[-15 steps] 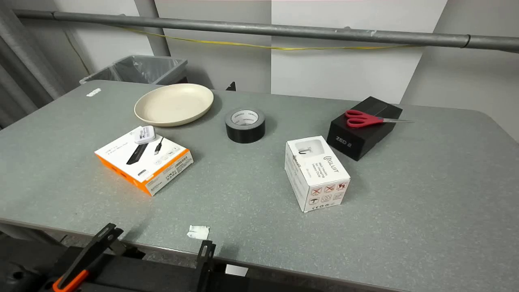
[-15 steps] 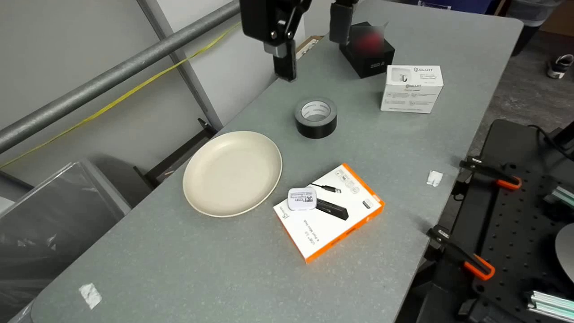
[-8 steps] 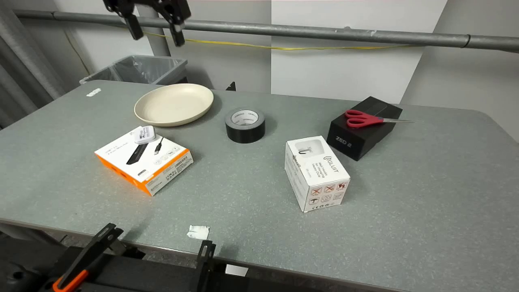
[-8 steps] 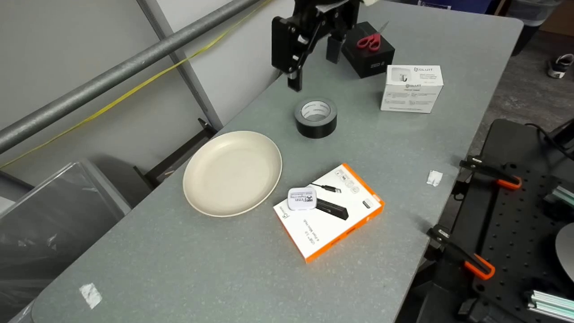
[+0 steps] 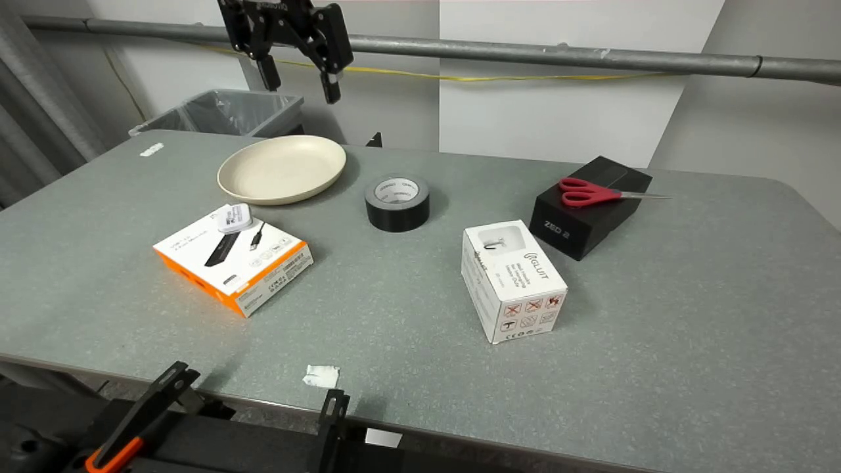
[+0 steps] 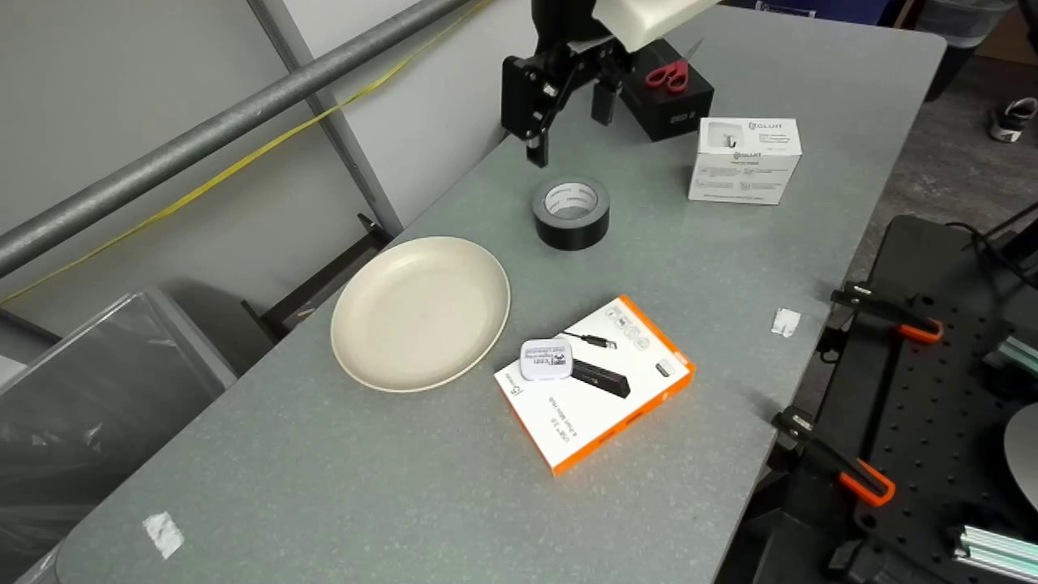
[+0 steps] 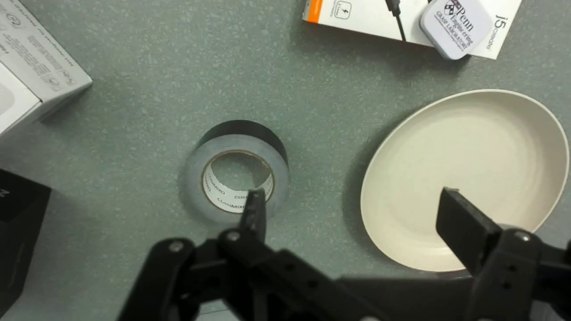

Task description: Put the black tape on the plate

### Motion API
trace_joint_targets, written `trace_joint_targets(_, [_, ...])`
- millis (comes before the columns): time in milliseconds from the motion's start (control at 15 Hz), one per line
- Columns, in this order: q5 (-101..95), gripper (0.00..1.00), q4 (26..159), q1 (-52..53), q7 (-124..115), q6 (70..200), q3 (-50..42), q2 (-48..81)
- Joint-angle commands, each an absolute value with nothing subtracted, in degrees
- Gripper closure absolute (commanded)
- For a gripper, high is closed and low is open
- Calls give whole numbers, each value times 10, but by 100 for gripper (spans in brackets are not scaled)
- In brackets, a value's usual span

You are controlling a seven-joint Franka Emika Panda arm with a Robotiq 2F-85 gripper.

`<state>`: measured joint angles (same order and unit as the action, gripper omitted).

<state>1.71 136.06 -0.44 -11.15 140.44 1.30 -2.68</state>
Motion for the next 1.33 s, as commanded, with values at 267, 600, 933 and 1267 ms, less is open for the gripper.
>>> trace_joint_targets(267, [-32, 0, 1334, -7, -155, 1502, 2, 91])
trace_joint_targets(600, [-84, 0, 1283, 18, -204, 1593, -53, 228])
trace_joint_targets(933, [-42, 0, 1224, 34, -195, 1620, -69, 317])
trace_joint_targets(1267, [-11, 26, 1187, 39, -184, 1619, -58, 350])
